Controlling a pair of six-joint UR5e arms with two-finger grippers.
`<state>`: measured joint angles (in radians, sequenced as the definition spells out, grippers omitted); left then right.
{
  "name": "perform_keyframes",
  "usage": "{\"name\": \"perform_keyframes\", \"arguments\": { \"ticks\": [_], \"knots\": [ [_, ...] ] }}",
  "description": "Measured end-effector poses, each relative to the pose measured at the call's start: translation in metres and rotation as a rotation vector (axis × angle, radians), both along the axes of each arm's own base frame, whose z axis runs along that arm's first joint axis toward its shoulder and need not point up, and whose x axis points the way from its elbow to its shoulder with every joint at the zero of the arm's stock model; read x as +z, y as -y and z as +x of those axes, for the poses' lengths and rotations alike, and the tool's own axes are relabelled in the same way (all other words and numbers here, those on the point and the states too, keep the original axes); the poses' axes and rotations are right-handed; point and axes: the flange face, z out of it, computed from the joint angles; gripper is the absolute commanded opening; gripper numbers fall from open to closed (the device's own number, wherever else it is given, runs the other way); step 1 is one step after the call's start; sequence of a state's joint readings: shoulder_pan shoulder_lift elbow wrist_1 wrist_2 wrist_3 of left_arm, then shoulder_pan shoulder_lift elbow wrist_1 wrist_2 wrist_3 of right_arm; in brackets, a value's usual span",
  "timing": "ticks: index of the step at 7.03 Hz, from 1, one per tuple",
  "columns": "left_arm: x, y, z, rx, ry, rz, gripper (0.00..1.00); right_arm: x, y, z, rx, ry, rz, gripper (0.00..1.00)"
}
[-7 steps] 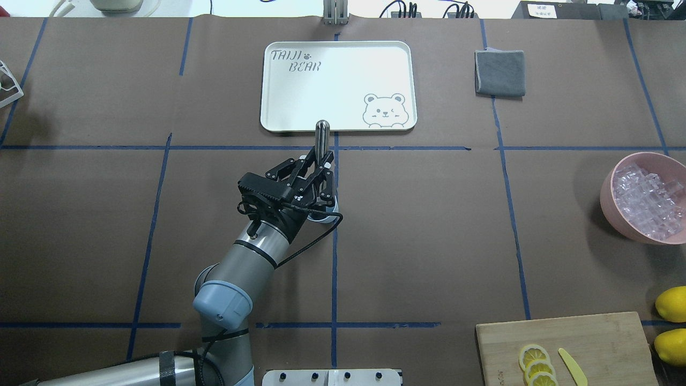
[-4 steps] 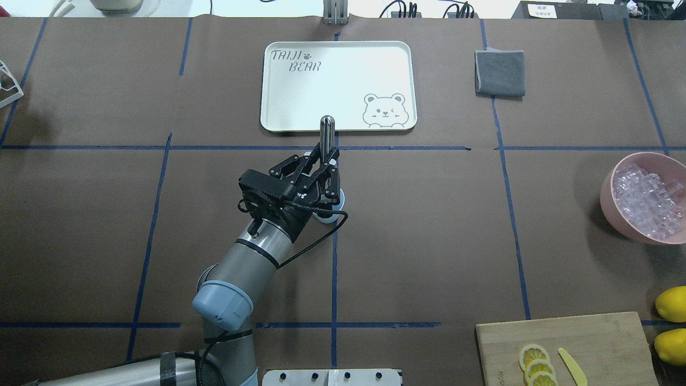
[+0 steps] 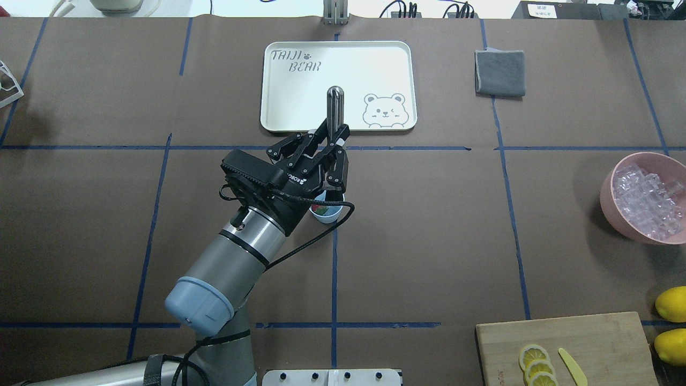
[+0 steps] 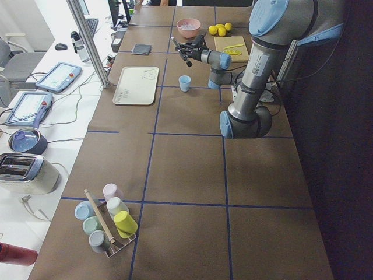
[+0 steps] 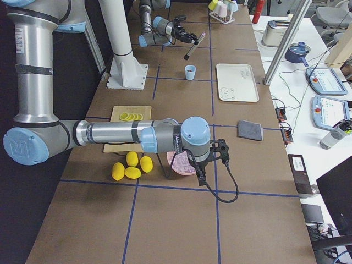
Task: Mash ice and strawberries in cup
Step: 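Lift the pestle up out of the cup with the left gripper, then carry the pestle back toward the table edge with the left gripper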
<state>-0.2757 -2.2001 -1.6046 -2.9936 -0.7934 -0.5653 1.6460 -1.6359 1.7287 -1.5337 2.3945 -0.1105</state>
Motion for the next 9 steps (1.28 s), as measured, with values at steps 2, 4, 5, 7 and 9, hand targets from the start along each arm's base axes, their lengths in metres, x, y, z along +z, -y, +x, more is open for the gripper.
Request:
{"name": "perform_keyframes", "arguments": {
  "ticks": [2,4,5,7,9],
  "knots": [
    [-0.003,0.057,-0.047,0.043,0.041,0.042,0.0,0.001,0.0,0.0,0.0,0.0,-0.002,1.0],
    [0.036,0.125,-0.098,0.194,0.067,-0.046,0.0,0.001,0.0,0.0,0.0,0.002,0.0,0.99],
    [0.061,0.145,-0.121,0.27,0.059,-0.117,0.0,0.0,0.0,0.0,-0.001,0.004,0.001,1.0],
    [0.131,0.17,-0.168,0.393,0.066,-0.316,0.0,0.0,0.0,-0.001,-0.001,0.01,0.001,0.99],
    [0.204,0.196,-0.238,0.458,0.133,-0.571,0.0,-0.002,-0.001,-0.002,-0.003,0.023,0.003,0.99]
  ]
}}
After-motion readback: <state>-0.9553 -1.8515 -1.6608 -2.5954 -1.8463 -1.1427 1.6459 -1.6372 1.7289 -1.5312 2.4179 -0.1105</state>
